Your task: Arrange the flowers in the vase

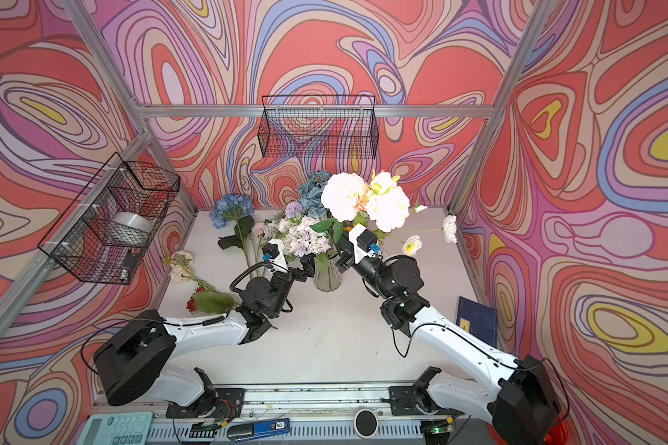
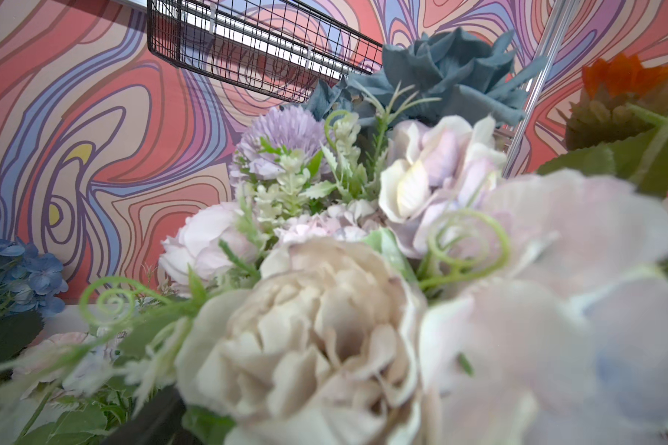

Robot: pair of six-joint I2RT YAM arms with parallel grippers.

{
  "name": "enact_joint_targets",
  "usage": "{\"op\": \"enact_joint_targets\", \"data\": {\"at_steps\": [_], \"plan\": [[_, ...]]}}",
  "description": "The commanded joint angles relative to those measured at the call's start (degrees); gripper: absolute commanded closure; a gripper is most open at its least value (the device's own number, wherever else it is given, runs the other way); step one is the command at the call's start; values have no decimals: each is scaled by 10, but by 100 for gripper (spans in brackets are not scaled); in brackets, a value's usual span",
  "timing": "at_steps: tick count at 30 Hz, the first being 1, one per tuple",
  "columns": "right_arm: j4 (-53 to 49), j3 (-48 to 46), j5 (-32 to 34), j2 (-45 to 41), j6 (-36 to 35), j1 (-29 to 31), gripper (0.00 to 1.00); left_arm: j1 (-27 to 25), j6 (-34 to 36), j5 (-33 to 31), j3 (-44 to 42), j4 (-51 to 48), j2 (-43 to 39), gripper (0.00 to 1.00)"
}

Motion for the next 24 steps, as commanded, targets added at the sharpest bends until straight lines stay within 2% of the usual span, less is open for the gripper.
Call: {"op": "enact_joint_targets", "data": {"at_steps": [1, 7, 23, 24], "plan": [[1, -15, 20, 5, 2, 4, 100, 2, -3, 4, 11, 7, -14, 7], [-32, -40, 38, 12, 9, 4, 100, 5, -1, 5, 15, 10, -10, 7], [-22, -118, 65, 22, 62, 4, 100, 9, -6, 10, 11, 2, -10, 7], [-28, -118, 65, 17, 63, 4, 97, 10, -8, 11, 11, 1, -11, 8]]}}
